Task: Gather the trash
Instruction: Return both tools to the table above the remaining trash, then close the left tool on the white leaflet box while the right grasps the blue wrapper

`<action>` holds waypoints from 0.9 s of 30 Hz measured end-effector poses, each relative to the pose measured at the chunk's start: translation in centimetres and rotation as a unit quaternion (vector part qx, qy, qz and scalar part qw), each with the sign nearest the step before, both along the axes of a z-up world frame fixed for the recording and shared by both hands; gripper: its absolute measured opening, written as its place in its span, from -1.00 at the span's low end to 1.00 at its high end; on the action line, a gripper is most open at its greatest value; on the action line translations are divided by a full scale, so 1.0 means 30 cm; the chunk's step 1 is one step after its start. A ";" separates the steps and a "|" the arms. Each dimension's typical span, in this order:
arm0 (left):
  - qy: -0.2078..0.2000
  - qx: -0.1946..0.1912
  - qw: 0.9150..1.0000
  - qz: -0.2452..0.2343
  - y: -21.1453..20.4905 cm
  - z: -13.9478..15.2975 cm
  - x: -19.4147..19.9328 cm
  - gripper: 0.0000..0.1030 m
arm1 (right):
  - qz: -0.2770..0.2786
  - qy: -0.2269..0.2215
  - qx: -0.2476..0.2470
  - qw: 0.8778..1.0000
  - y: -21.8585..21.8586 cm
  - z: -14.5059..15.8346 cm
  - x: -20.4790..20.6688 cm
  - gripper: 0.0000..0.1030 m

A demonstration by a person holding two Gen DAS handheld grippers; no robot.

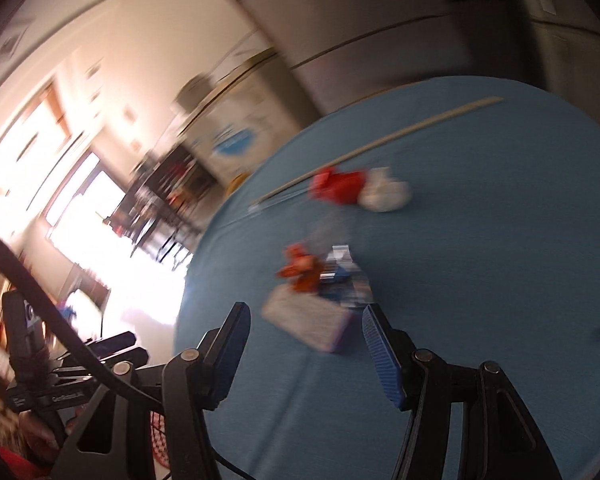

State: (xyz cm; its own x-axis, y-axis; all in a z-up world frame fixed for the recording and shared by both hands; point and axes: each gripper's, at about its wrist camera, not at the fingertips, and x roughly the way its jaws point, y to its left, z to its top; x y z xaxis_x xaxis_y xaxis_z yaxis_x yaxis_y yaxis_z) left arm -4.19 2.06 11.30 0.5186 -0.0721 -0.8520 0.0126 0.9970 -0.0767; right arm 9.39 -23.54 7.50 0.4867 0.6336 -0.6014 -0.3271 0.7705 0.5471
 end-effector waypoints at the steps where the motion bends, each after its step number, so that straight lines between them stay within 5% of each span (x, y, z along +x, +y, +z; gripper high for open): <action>1: 0.004 -0.005 1.000 -0.002 -0.015 -0.006 0.020 0.37 | -0.015 0.005 0.004 1.000 -0.047 -0.008 -0.004 0.21; 9: 0.047 -0.044 0.998 0.017 -0.124 -0.107 0.241 0.37 | -0.058 0.024 0.025 0.998 -0.203 -0.040 -0.058 0.22; 19: 0.121 -0.134 0.977 0.117 -0.138 -0.291 0.443 0.37 | -0.062 0.024 0.032 0.997 -0.229 -0.058 -0.086 0.22; 27: 0.128 -0.129 0.974 0.134 -0.165 -0.314 0.475 0.38 | -0.063 0.028 0.032 0.997 -0.236 -0.073 -0.083 0.22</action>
State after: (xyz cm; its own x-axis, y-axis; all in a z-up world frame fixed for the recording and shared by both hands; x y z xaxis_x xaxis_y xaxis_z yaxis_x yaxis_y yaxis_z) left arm 10.06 -2.89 1.88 0.3210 -0.1918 -0.9275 -0.2986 0.9089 -0.2913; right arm 6.90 -30.62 5.33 0.5318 0.6082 -0.5893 -0.1979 0.7659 0.6118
